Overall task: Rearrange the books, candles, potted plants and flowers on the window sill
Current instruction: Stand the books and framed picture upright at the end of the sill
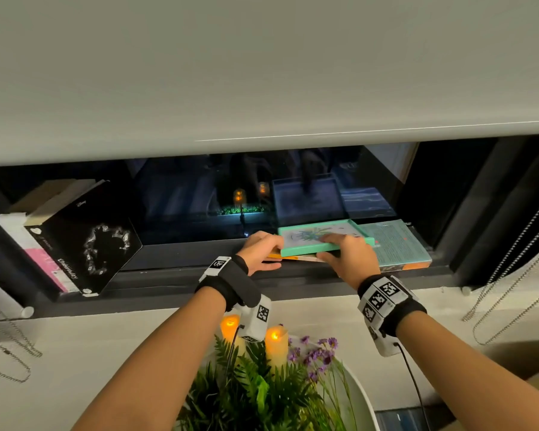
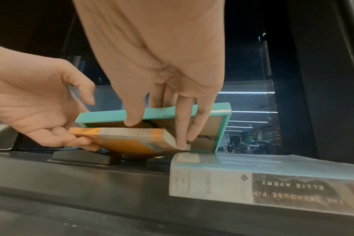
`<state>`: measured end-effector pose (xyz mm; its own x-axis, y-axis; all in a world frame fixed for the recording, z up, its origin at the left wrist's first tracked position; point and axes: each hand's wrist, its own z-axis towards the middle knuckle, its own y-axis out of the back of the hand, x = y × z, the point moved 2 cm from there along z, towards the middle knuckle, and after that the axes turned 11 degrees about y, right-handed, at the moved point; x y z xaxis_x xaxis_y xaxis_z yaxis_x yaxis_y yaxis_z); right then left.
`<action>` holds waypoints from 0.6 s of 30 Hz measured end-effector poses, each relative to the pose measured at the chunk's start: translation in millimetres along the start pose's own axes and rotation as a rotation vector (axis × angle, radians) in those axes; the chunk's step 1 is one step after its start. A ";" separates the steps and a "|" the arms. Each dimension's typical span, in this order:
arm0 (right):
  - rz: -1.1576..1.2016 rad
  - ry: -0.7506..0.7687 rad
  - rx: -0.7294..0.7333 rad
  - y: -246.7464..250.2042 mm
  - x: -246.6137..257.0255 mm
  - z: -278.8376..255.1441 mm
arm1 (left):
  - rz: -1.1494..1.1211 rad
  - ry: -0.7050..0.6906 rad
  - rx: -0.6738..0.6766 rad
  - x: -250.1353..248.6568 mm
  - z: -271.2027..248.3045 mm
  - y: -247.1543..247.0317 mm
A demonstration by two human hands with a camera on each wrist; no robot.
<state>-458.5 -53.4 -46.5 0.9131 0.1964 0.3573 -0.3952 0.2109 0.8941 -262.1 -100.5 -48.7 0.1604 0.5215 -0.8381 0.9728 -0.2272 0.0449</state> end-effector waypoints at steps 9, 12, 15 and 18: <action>-0.078 0.081 0.191 2.5 -0.1 2.3 | -0.199 0.026 -0.115 7.4 -6.5 -3.1; -0.008 -0.108 0.158 13.8 -18.6 0.8 | -0.217 0.018 -0.142 6.7 -7.1 -5.5; 0.038 -0.236 0.145 24.2 -33.8 -2.1 | -0.206 0.006 -0.147 6.4 -8.2 -5.8; 0.053 -0.361 0.123 27.9 -46.2 -4.1 | -0.202 0.002 -0.152 7.2 -9.3 -6.9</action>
<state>-512.1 -52.7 -39.1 0.8767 -0.1505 0.4569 -0.4483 0.0889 0.8895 -266.1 -87.5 -50.0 -0.0396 0.5454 -0.8373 0.9991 0.0077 -0.0422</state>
